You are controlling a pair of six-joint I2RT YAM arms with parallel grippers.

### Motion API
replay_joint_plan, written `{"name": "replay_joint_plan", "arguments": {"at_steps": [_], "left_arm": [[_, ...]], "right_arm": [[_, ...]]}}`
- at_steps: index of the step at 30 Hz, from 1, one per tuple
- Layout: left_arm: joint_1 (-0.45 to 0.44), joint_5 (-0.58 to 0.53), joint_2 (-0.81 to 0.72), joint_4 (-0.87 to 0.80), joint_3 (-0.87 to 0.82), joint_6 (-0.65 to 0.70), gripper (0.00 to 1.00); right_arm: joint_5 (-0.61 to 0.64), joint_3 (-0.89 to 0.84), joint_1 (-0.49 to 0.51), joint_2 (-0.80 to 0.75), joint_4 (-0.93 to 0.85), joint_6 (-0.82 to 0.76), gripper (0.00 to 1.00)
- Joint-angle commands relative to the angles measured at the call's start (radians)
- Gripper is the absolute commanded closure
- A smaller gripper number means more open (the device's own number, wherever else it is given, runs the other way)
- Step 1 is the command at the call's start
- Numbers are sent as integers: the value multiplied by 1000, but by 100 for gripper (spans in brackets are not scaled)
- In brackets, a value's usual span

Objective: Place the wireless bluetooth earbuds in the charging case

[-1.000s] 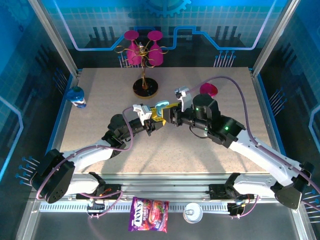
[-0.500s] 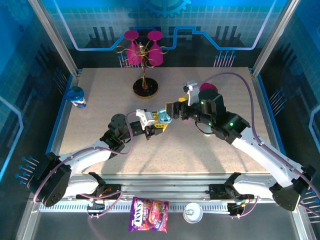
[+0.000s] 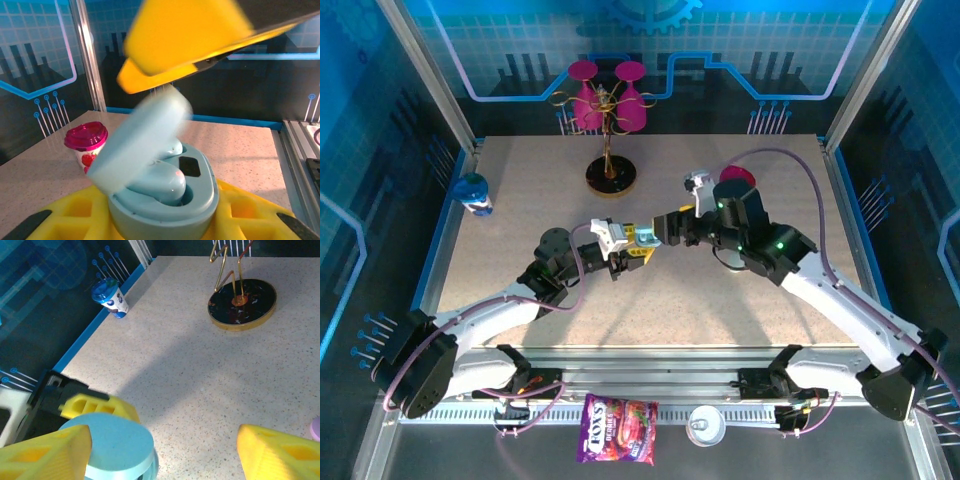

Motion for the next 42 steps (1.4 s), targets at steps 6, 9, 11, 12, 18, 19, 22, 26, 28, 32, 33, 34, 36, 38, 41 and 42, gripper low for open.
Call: {"name": "replay_joint_plan", "arguments": {"at_steps": [6,9,11,12,18,19,22,26,28,32,33,34,36,38,41,42], "left_arm": [[-9,-4,1,106,30,-79,66],[-9,3,3,140,30,-96,67],[-11,6,6,154,33,-100,67],[-11,6,7,164,33,-102,67],[-16,8,23,199,46,-105,67],[-18,10,25,198,49,-104,67],[-21,16,30,199,50,-98,67],[-26,25,27,206,48,-98,66],[-27,25,21,201,48,-95,66],[-28,22,16,189,46,-87,66],[-27,19,17,187,45,-85,65],[-28,19,17,184,44,-84,63],[-28,16,12,172,41,-79,56],[-29,4,6,148,33,-67,41],[-29,-21,-17,75,14,-36,22],[-28,-32,-27,45,5,-25,18]], "right_arm": [[-242,-162,-92,-120,229,260,24],[-350,-239,-118,-130,374,425,23],[-405,-276,-118,-124,459,516,23],[-430,-313,-118,-117,507,565,22],[-488,-418,-101,-80,755,786,27],[-486,-423,-93,-76,768,795,28],[-479,-431,-80,-61,792,810,32],[-466,-446,-82,-56,809,820,47],[-464,-449,-83,-53,816,822,58],[-462,-452,-85,-54,822,822,75],[-458,-453,-85,-58,821,818,77],[-454,-453,-86,-60,818,813,77],[-445,-456,-90,-69,809,796,78],[-425,-462,-99,-81,800,774,78],[-391,-472,-120,-95,766,724,79],[-376,-475,-130,-95,744,702,79]]}}
